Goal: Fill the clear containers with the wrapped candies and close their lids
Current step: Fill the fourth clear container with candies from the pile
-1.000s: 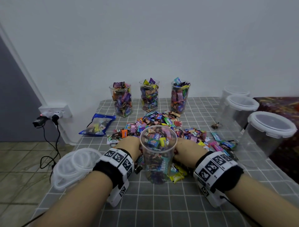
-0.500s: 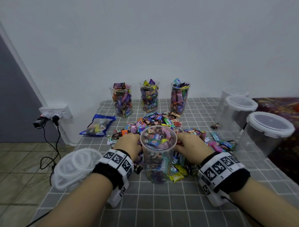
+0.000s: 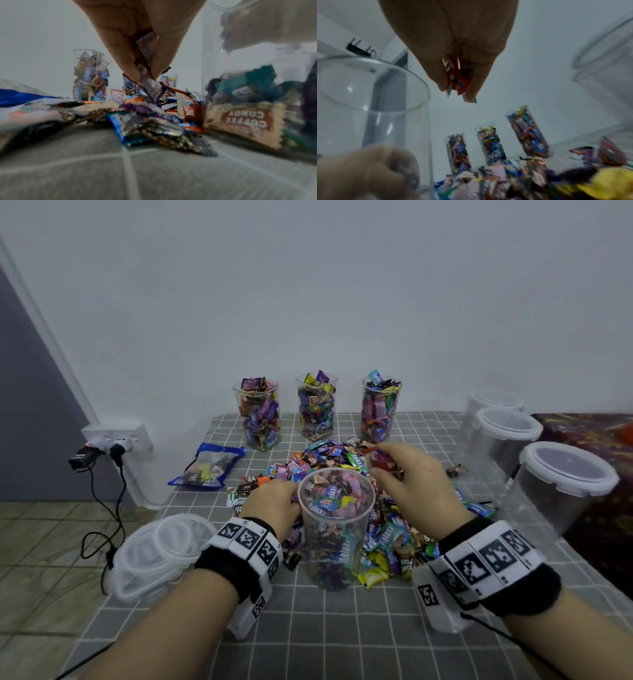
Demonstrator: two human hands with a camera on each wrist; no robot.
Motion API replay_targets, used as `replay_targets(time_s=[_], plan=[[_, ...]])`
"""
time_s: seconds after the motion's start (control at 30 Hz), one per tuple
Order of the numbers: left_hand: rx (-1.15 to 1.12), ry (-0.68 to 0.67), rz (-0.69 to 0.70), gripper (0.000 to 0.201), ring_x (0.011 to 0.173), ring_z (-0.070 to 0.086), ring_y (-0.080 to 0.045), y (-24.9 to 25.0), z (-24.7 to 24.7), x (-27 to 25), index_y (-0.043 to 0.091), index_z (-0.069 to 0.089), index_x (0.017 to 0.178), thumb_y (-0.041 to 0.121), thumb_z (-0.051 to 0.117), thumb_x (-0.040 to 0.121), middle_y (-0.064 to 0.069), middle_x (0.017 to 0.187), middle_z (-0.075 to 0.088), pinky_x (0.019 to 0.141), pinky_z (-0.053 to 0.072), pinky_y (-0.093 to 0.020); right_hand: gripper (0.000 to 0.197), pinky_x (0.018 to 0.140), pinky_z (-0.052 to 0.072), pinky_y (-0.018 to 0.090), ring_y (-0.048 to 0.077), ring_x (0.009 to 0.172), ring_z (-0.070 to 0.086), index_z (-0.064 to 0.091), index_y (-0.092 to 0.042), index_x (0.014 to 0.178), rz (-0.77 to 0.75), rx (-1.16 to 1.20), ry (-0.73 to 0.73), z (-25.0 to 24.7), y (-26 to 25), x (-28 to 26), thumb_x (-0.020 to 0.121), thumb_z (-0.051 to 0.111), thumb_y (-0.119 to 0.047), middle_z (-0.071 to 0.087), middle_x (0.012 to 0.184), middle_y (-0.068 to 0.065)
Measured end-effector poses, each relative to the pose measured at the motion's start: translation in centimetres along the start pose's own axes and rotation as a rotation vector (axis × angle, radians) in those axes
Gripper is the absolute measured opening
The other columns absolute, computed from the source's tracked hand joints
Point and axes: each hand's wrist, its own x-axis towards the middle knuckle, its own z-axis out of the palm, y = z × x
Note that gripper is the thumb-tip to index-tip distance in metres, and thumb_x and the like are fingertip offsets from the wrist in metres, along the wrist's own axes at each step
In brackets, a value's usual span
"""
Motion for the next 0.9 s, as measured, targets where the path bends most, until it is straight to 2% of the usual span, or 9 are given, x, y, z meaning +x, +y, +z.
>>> replay_targets(time_s=[0.1,0.17,0.23,0.33,0.4,0.7,0.83,0.9], plan=[[0.011,0.002,0.005,0.023,0.101,0.057,-0.027,0.0,-0.1,0.0,0.01,0.063,0.102,0.017,0.042,0.094,-0.01,0.11,0.06,0.081,0.043,-0.032,0.026,0.075,0.033,0.009,0.005,0.089,0.048,0.061,-0.009,0.116,-0.082,0.079,0.081,-0.3,-1.5,0.2,0.091,0.06,-0.016,0.063,0.107,0.005],[0.006,0.004,0.015,0.023,0.101,0.057,-0.027,0.0,-0.1,0.0,0.01,0.063,0.103,0.018,0.043,0.094,-0.01,0.111,0.061,0.081,0.043,-0.031,0.026,0.078,0.034,0.007,0.001,0.088,0.048,0.062,-0.01,0.115,-0.146,0.1,0.092,-0.2,-2.3,0.1,0.09,0.06,-0.019,0.063,0.104,0.002],[-0.006,0.008,0.02,0.023,0.101,0.056,-0.027,0.1,-0.2,-0.1,0.01,0.063,0.102,0.018,0.044,0.094,-0.009,0.11,0.06,0.081,0.042,-0.031,0.03,0.081,0.037,0.011,0.003,0.092,0.051,0.063,-0.011,0.113,-0.192,0.115,0.073,0.1,-2.9,-0.1,0.086,0.058,-0.024,0.063,0.102,-0.001],[-0.039,0.013,0.023,0.02,0.1,0.056,-0.027,0.2,-0.3,-0.3,0.009,0.064,0.099,0.018,0.046,0.094,-0.01,0.109,0.061,0.079,0.042,-0.031,0.03,0.08,0.044,0.023,0.012,0.092,0.056,0.065,-0.012,0.109,-0.227,0.131,0.032,0.7,-3.7,-0.4,0.084,0.057,-0.025,0.063,0.098,0.0],[-0.054,0.014,0.034,0.019,0.098,0.057,-0.028,0.2,-0.2,-0.3,0.01,0.064,0.097,0.018,0.047,0.093,-0.01,0.108,0.061,0.079,0.042,-0.031,0.03,0.08,0.044,0.026,0.011,0.093,0.056,0.065,-0.013,0.107,-0.257,0.124,0.011,1.0,-3.9,-0.6,0.083,0.056,-0.029,0.063,0.098,-0.001],[-0.06,0.021,0.038,0.019,0.094,0.058,-0.026,0.0,0.0,-0.1,0.012,0.064,0.094,0.022,0.048,0.093,-0.007,0.101,0.061,0.079,0.045,-0.032,0.029,0.081,0.04,0.019,0.005,0.092,0.051,0.066,-0.013,0.105,-0.249,0.164,-0.02,1.2,-4.4,-0.8,0.078,0.061,-0.021,0.061,0.102,-0.001],[-0.069,0.029,0.044,0.019,0.094,0.058,-0.026,-0.1,0.1,-0.2,0.011,0.064,0.096,0.021,0.048,0.093,-0.008,0.102,0.062,0.079,0.045,-0.033,0.031,0.08,0.048,0.025,0.005,0.093,0.052,0.065,-0.013,0.108,-0.231,0.192,-0.012,1.2,-4.3,-1.0,0.081,0.057,-0.027,0.058,0.103,-0.006],[-0.076,0.033,0.053,0.018,0.094,0.058,-0.025,-0.1,0.1,-0.2,0.012,0.064,0.096,0.021,0.049,0.093,-0.008,0.102,0.062,0.079,0.044,-0.032,0.036,0.083,0.046,0.022,0.004,0.095,0.052,0.065,-0.012,0.108,-0.234,0.217,0.04,1.2,-4.2,-1.2,0.082,0.053,-0.034,0.057,0.104,-0.007]])
